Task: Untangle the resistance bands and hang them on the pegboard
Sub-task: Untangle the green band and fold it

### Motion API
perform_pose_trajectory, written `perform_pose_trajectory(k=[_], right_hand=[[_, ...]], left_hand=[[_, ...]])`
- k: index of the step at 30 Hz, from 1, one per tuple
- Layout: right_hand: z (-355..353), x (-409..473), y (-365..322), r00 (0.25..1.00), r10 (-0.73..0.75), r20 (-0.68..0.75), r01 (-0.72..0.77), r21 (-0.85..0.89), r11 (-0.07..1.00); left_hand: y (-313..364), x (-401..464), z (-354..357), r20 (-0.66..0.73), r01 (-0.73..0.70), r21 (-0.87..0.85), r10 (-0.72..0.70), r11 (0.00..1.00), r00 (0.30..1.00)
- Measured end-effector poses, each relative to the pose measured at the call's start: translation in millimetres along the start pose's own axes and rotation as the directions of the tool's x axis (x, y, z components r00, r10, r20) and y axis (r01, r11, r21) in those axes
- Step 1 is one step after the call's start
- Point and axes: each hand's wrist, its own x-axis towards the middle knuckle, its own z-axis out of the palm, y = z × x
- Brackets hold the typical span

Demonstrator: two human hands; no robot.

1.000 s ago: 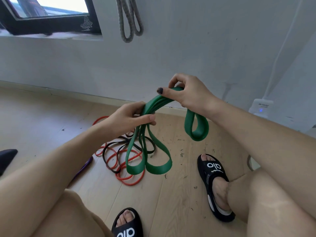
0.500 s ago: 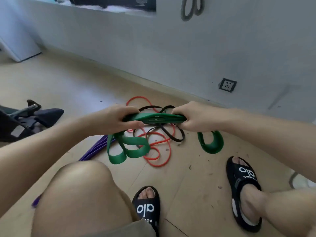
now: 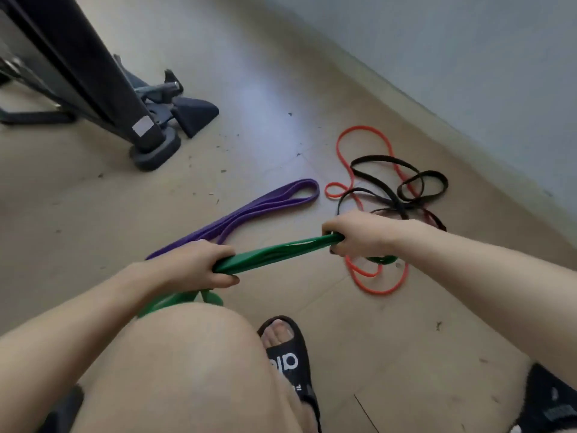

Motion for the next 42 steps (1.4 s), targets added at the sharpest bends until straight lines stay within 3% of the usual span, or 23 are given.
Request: perform_pose_trajectory(k=[3,7,12,17,23,29,34,42], right_hand=[[22.9,51.9,-7.7,0.997,-0.025,0.073,0.026,-0.007,1.000],[57.5,113.8,-5.2,0.981,-0.059,0.184,0.068,-0.042,0.997],[66.7,169.0,19.5,0.981,-0.049,0.186,0.078,-0.153,0.985],[70.2,208.9,43.9,0.986,-0.038,0.165,0.078,-0.244,0.967],[79.5,221.8,54.5,0.986,-0.131,0.101,0.161,-0.413,0.897],[74.3,227.0,65.8,0.976,-0.190,0.109,0.218,-0.424,0.879],[76.2,230.0,66.3,0.958,-0.278,0.072,0.274,-0.518,0.810],[79.3,225.9,50.7,0.934,-0.358,-0.007,0.311,-0.475,0.823]], left_hand=[[-35.1,8.6,30.3,0.114,0.148,-0.140,-0.133,0.979,0.985],[-62.8,24.6,66.3,0.164,0.275,-0.217,-0.242,0.937,0.956],[-93.0,51.7,94.5,0.007,0.340,-0.181,-0.344,0.923,0.939],[-98.7,84.9,116.9,-0.034,0.404,-0.241,-0.423,0.883,0.905],[-96.9,87.3,137.2,-0.320,0.462,-0.158,-0.488,0.873,0.812],[-77.3,81.3,145.9,-0.310,0.608,-0.127,-0.614,0.783,0.726],[-72.6,75.4,157.7,-0.252,0.651,0.011,-0.628,0.759,0.736],[-110.4,61.0,157.3,-0.350,0.571,0.102,-0.508,0.815,0.787]])
